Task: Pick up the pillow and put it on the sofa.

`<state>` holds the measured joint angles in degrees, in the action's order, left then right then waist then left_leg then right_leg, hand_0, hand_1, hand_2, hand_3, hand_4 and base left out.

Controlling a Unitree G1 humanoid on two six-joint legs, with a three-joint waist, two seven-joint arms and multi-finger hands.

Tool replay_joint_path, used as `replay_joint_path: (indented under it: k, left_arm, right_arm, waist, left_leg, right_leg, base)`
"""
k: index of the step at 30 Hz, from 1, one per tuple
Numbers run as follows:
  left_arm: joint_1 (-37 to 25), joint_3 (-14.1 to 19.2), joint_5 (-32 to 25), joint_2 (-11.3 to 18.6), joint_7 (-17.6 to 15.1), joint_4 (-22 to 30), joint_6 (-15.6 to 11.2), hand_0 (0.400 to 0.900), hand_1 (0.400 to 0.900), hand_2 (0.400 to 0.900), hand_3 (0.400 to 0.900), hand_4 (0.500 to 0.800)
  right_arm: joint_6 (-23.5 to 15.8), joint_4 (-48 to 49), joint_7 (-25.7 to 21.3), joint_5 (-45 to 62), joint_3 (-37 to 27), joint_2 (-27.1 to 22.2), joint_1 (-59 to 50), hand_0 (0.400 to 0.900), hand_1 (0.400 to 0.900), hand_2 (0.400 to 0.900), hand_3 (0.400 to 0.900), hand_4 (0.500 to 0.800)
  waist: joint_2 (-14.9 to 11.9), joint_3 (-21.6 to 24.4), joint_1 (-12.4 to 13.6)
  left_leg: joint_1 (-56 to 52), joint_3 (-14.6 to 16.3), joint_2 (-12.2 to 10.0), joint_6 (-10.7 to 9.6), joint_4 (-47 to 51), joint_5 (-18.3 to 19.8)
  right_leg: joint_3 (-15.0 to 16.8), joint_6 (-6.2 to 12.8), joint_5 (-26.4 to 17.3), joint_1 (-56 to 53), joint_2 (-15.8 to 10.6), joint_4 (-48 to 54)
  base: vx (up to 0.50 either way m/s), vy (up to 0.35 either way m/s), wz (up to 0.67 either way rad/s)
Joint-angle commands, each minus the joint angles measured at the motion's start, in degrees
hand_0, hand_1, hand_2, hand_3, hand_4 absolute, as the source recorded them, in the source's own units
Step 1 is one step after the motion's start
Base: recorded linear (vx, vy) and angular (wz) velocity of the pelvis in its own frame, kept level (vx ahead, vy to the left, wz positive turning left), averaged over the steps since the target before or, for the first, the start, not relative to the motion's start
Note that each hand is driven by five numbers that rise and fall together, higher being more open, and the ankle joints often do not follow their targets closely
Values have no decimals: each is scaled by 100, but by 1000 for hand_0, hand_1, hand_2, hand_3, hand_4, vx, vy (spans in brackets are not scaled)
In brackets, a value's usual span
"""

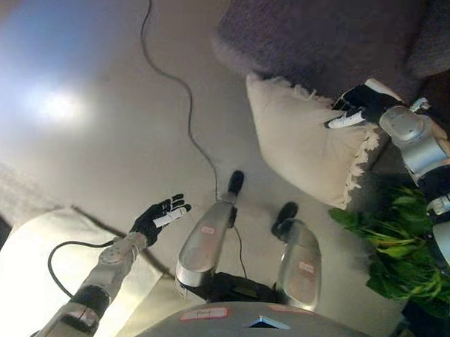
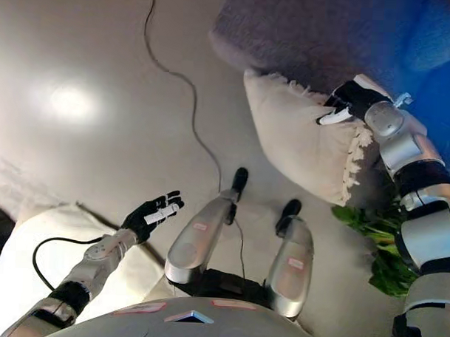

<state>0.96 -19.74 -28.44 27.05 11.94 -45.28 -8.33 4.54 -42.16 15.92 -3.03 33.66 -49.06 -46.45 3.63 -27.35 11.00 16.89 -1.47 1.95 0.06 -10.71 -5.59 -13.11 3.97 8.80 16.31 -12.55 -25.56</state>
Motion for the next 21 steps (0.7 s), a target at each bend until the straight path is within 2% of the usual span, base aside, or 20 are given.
replay_joint_path:
  k: [1, 4, 8, 15, 21]
  left_arm:
    - [135, 152, 821, -118, -132, -575, 50, 900, 900, 900, 900, 800]
    - [85, 223, 1274, -326, -203, -1107, 125, 900, 900, 900, 900, 800]
    - [120, 215, 1784, -459, -173, -1410, 193, 900, 900, 900, 900, 800]
    - [87, 51, 2079, -541, -146, -1615, 265, 900, 900, 900, 900, 800]
    - [144, 65, 2167, -510, -127, -1753, 342, 900, 900, 900, 900, 800]
  right_arm:
    - [-829, 672, 388, 98, -597, -644, -269, 400, 400, 400, 400, 500]
    - [-941, 922, 759, 66, -700, -712, -130, 400, 400, 400, 400, 500]
    - [-949, 1135, 1004, 101, -886, -794, -43, 400, 400, 400, 400, 500]
    - [-966, 778, 880, 460, -845, -797, -506, 400, 400, 400, 400, 500]
    - [-916, 320, 761, 845, -698, -838, -1050, 400, 400, 400, 400, 500]
  waist:
    - [-463, 1003, -134]
    - [-636, 1438, -241]
    - [-751, 1904, -356]
    - [-785, 2147, -360]
    - [-789, 2232, -266]
  left_leg:
    - [-486, 204, -76, -88, -327, 1028]
    - [-1014, 325, -144, -87, 35, 1058]
    - [-1403, 415, -161, -49, 307, 1118]
    - [-1747, 426, -119, 37, 428, 1265]
    - [-1826, 206, 30, 160, 522, 1281]
  right_leg:
    - [-399, -51, -312, -958, 311, 1198]
    - [-377, 32, -412, -1377, 362, 1519]
    - [-295, 123, -530, -1588, 393, 1707]
    - [-185, 264, -646, -1803, 357, 1819]
    - [-115, 337, -744, -1754, 373, 1377]
  base:
    - [251, 21, -15]
    - [234, 42, -14]
    - [181, 53, -9]
    - [84, 66, -8]
    - [61, 76, 4]
